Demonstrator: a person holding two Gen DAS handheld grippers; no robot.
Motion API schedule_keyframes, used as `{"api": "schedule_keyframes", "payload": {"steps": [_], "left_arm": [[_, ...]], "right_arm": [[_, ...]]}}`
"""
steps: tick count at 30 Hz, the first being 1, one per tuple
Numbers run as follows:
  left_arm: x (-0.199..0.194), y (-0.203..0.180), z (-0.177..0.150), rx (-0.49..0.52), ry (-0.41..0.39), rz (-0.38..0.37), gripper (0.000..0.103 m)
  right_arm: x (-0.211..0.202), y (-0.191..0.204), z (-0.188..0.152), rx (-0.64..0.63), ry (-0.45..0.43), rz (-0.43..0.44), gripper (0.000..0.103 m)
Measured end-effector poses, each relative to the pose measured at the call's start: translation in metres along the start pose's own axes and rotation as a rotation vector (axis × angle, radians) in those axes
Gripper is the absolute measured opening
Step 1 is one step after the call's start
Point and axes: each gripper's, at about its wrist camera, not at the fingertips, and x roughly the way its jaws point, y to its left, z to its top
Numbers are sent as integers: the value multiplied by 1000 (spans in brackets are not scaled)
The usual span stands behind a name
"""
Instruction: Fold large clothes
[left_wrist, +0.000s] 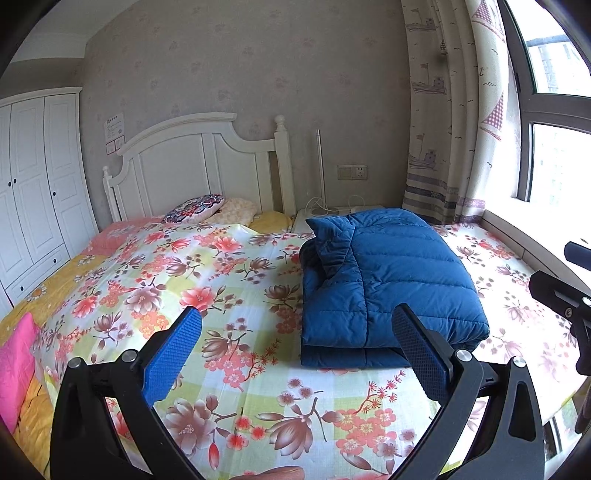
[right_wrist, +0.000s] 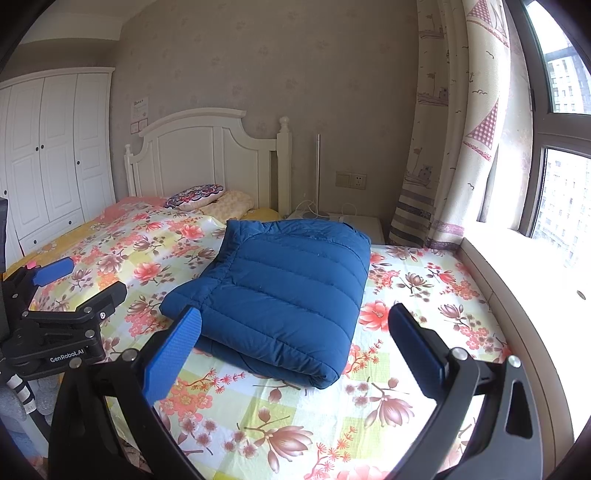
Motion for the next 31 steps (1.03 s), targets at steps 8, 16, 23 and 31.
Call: {"api": "schedule_keyframes", "payload": {"steps": [8,16,23,31], "left_arm": [[0,1,-2,-6,4,4,99],[0,2,-3,-14,4,8,99],[10,4,-14,-54,5,-11,99],[118,47,-30,-58,359,-68,99]], "right_arm": [[-1,4,1,1,1,-3,100],[0,6,1,0,4,-1,100],[14,6,-10,3,37,0,100],[57,-67,-23,63,160,-88,100]]}}
